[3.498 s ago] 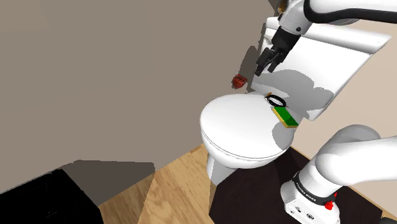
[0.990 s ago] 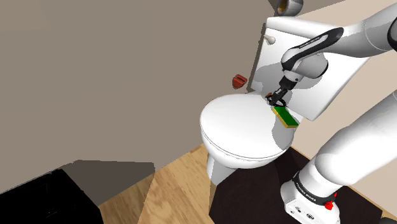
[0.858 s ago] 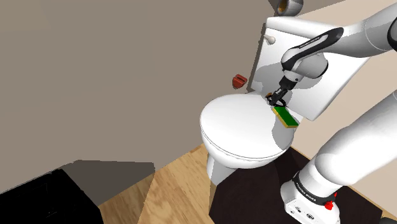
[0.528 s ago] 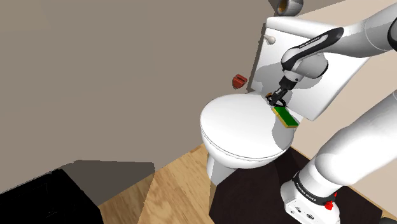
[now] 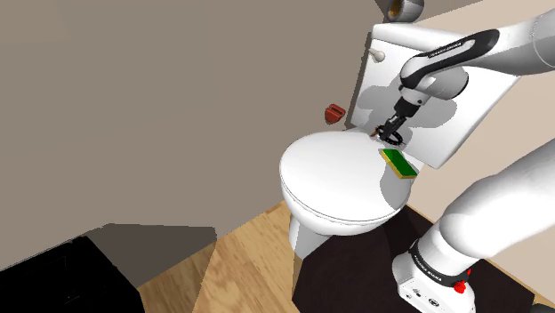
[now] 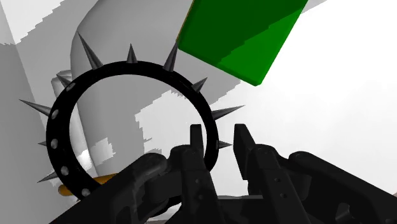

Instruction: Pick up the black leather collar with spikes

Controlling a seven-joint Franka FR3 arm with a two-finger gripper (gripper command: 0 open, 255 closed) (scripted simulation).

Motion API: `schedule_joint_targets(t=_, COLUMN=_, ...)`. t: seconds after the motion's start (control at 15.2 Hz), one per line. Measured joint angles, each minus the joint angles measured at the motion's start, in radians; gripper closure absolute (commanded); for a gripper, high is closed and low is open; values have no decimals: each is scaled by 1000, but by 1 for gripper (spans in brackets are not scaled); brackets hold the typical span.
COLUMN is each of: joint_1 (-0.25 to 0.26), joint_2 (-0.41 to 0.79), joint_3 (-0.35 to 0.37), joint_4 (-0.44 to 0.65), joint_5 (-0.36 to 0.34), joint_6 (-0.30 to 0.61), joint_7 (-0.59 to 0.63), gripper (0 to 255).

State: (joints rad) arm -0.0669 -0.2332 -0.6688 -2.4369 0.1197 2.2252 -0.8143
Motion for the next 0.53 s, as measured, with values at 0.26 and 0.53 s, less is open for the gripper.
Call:
schedule_joint_targets(t=0.26, joint_1=-6, joint_2=-25, joint_3=11, joint_4=32, joint_5=-20, joint_6=-51, joint_7=25, gripper=255)
schedule_joint_targets(t=0.53, joint_1=-16, joint_2=-59, joint_3=25, joint_4=57, joint_5=-43, joint_6=-103, joint_7=50, gripper=255)
